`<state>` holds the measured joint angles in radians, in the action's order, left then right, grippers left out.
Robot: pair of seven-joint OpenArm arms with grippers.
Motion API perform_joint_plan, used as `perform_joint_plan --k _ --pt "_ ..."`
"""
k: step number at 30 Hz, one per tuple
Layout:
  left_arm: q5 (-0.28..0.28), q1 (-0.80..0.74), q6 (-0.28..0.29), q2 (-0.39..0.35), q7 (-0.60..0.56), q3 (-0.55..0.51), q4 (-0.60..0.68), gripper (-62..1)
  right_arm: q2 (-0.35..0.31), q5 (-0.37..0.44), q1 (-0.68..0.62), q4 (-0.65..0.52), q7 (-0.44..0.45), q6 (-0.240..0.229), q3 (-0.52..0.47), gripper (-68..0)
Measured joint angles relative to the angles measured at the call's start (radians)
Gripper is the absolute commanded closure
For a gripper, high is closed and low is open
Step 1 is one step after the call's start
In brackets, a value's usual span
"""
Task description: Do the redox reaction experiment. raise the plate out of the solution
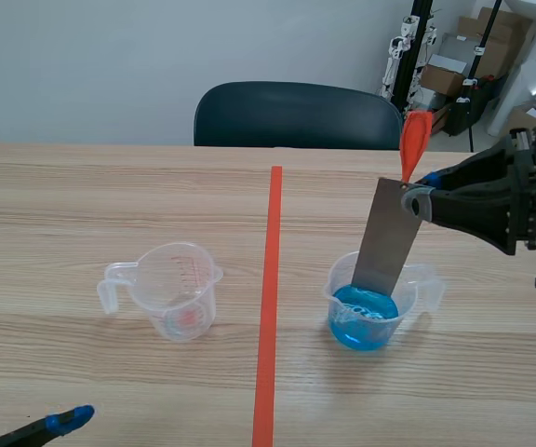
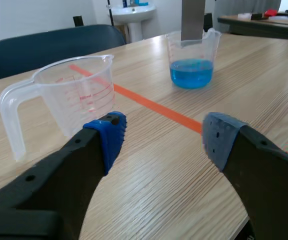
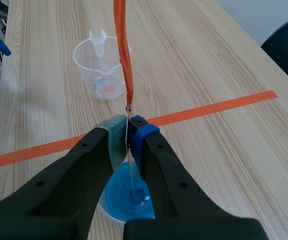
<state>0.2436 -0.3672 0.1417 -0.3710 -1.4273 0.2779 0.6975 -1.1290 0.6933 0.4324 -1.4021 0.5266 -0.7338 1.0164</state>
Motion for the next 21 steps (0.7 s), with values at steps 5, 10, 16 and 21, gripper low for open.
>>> perform_joint_plan --k 5,10,16,21 --pt "-0.068 -0.033 0.0 -0.044 0.005 0.001 0.006 -7.0 -0.03 0.01 0.0 -0.035 -0.001 0.0 -0.004 -0.6" --pt "-0.158 -0.115 0.0 -0.149 0.005 0.001 0.06 -4.0 -0.051 0.029 0.001 -0.077 -0.001 0.0 -0.007 -0.6" --pt "-0.278 -0.246 0.0 -0.315 0.005 -0.001 0.187 -4.0 -0.092 0.059 0.002 -0.131 -0.008 0.016 -0.007 -0.6" --pt "-0.359 -0.359 0.0 -0.45 0.005 -0.058 0.268 -4.0 -0.12 0.08 0.002 -0.17 -0.015 0.039 -0.007 -0.6"
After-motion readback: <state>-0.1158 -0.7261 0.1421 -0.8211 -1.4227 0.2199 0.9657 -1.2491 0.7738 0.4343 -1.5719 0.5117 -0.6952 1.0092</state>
